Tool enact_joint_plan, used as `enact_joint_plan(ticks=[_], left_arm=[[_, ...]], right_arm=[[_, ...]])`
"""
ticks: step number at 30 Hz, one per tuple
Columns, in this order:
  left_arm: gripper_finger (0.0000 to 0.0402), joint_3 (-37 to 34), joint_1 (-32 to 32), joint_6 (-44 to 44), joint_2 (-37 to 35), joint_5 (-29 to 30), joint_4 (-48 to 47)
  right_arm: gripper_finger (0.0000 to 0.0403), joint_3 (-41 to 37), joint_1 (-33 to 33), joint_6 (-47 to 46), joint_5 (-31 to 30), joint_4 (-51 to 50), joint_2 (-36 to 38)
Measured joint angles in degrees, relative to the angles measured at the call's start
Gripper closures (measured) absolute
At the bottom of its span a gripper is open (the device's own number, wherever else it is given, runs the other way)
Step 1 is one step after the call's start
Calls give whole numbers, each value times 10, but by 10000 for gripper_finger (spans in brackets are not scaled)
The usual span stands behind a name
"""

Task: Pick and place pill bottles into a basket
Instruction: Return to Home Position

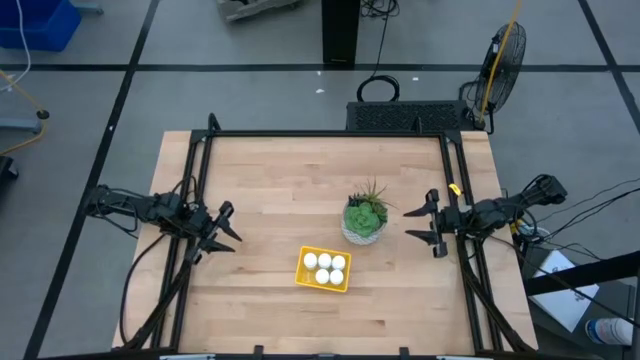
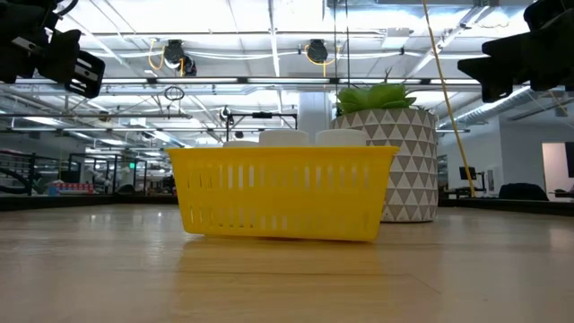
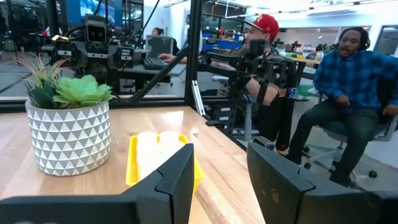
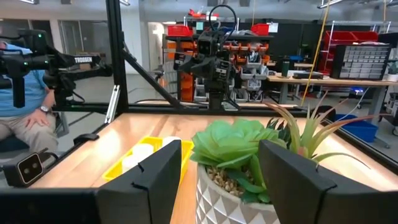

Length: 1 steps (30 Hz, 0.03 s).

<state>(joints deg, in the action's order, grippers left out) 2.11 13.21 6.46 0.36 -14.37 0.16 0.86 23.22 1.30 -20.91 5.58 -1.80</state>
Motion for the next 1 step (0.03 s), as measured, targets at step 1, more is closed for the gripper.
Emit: enact_joint_plan(ticks=[1], left_arm=[[249,0,0,0,0,0,0]], right_arm=[[195,0,0,0,0,0,0]])
